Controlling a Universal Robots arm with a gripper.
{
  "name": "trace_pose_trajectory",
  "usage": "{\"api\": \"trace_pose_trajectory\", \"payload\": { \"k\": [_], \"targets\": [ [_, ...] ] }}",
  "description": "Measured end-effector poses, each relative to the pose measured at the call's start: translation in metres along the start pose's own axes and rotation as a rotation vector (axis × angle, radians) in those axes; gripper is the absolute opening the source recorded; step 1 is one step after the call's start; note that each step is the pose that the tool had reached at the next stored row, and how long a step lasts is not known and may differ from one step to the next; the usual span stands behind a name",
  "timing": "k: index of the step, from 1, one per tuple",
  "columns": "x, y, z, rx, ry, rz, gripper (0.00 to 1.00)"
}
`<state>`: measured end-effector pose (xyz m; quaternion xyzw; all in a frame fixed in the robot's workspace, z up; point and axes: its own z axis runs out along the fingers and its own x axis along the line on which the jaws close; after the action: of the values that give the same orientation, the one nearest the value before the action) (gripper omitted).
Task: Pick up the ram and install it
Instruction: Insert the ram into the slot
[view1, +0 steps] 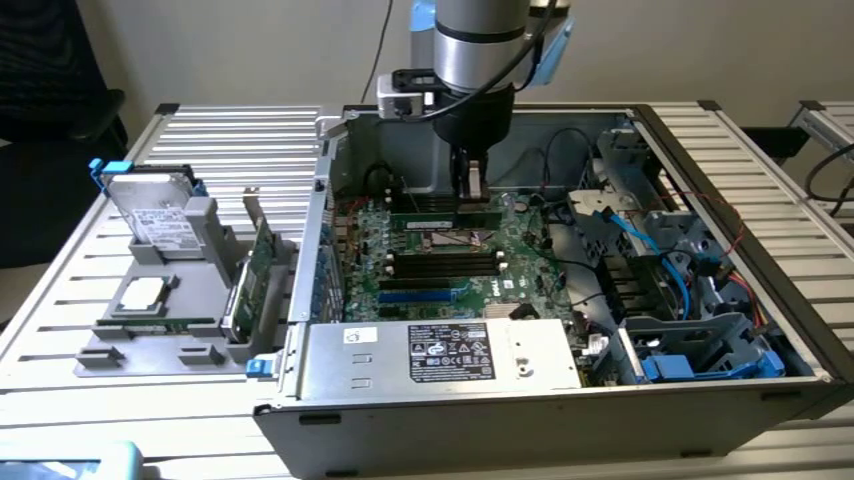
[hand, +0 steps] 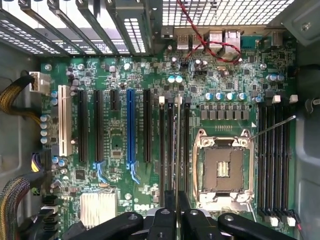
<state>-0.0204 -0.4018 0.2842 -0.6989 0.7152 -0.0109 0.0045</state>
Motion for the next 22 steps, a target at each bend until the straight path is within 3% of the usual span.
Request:
{"api": "trace_pose_trajectory", "payload": {
  "k": [3, 7, 10, 13, 15, 17, 22],
  "targets": [
    [0.0, 0.0, 0.0039, 0.0002, 0.0045, 0.0, 0.14],
    [0.0, 0.0001, 0.0084, 0.0005, 0.0185, 0.0, 0.14],
    [0.0, -0.0003, 0.0115, 0.0008, 0.032, -0.001, 0.14],
    [-0.002, -0.0012, 0.0143, 0.0013, 0.0503, -0.001, 0.14],
    [-0.003, -0.0013, 0.0156, 0.0015, 0.0583, -0.003, 0.14],
    [-0.004, -0.0013, 0.0169, 0.0015, 0.0607, -0.006, 0.14],
    [-0.004, -0.0016, 0.019, 0.0023, 0.0604, -0.025, 0.14]
  ]
}}
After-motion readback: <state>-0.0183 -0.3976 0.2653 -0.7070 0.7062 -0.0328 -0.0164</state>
